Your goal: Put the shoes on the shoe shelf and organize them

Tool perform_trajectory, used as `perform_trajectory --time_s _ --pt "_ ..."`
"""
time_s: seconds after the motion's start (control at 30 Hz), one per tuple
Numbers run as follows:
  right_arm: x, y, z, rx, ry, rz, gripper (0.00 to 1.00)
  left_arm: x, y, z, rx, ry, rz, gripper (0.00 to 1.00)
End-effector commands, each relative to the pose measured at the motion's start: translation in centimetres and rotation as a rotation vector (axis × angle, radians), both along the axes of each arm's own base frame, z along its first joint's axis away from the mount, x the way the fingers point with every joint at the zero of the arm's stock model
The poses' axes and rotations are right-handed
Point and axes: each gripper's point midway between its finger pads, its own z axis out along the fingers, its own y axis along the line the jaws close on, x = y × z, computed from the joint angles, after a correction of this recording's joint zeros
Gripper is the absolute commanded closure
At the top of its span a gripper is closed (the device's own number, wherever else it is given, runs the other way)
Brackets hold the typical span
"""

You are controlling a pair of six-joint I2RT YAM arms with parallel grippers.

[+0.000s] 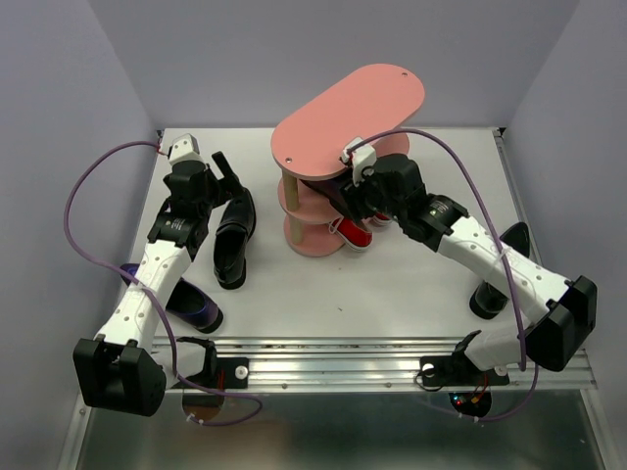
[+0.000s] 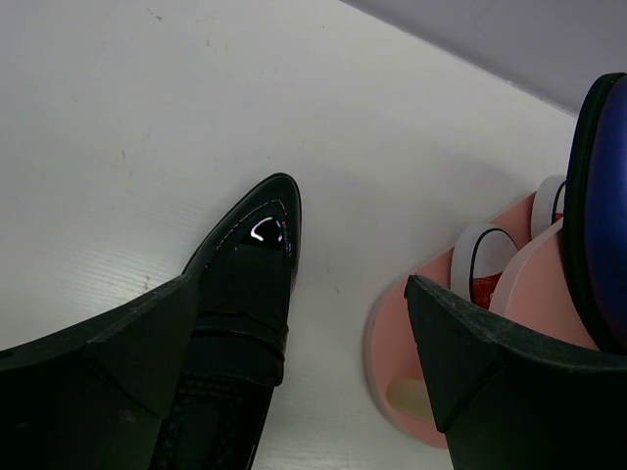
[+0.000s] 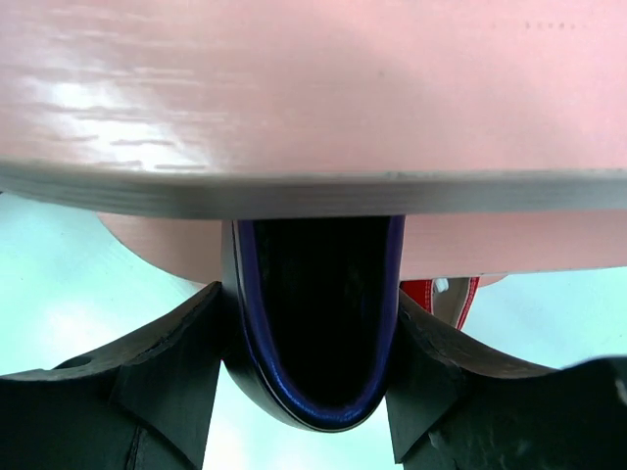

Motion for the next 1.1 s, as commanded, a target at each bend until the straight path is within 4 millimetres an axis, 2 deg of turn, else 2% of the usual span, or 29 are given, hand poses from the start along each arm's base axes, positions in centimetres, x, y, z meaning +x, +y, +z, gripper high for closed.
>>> perform_trajectory --time_s 0.0,0.07,0.13,0.2,0.23,0.3,0.43,0.67,0.8,0.93,1.07 --pt "2.4 0.7 7.7 0.117 -0.226 0.004 0.76 -0.2 0.5 1.8 0.01 -0.055 0.013 0.01" --pt "2.8 0.2 7.2 0.099 -0.225 -0.014 0.76 -0.2 0.5 1.8 0.009 -0.057 0.013 0.01" --pt "3.0 -0.2 6.8 0.101 -0.22 -0.025 0.72 -0.2 0.5 1.7 0.01 -0.054 0.012 0.01" --pt "3.2 -0.4 6.7 0.107 -0.212 -0.031 0.54 -0.1 0.5 1.7 0.011 -0.052 0.014 0.01" --pt "3.1 -0.4 6.6 0.111 -0.209 -0.03 0.41 0.0 0.4 1.7 0.011 -0.052 0.012 0.01" --pt "3.2 -0.9 6.6 0.12 -0.202 -0.043 0.29 0.1 0.5 1.6 0.011 -0.048 0.014 0.01" --pt "2.8 -1.6 6.8 0.137 -0.202 -0.06 0.17 0.3 0.4 1.8 0.013 -0.049 0.013 0.01" --pt "1.4 -2.4 6.8 0.191 -0.175 -0.063 0.06 0.6 0.3 1.6 0.008 -0.043 0.011 0.01" --pt "1.0 -2.4 6.4 0.2 -0.156 -0.061 0.05 0.8 0.0 1.4 -0.003 -0.037 0.005 0.01" --pt "1.1 -2.6 5.1 0.183 -0.135 -0.075 0.0 0.9 -0.2 1.4 -0.013 -0.035 -0.001 0.01" --pt "1.2 -2.9 5.1 0.191 -0.132 -0.082 0.0 0.8 -0.1 1.3 -0.013 -0.032 0.003 0.01"
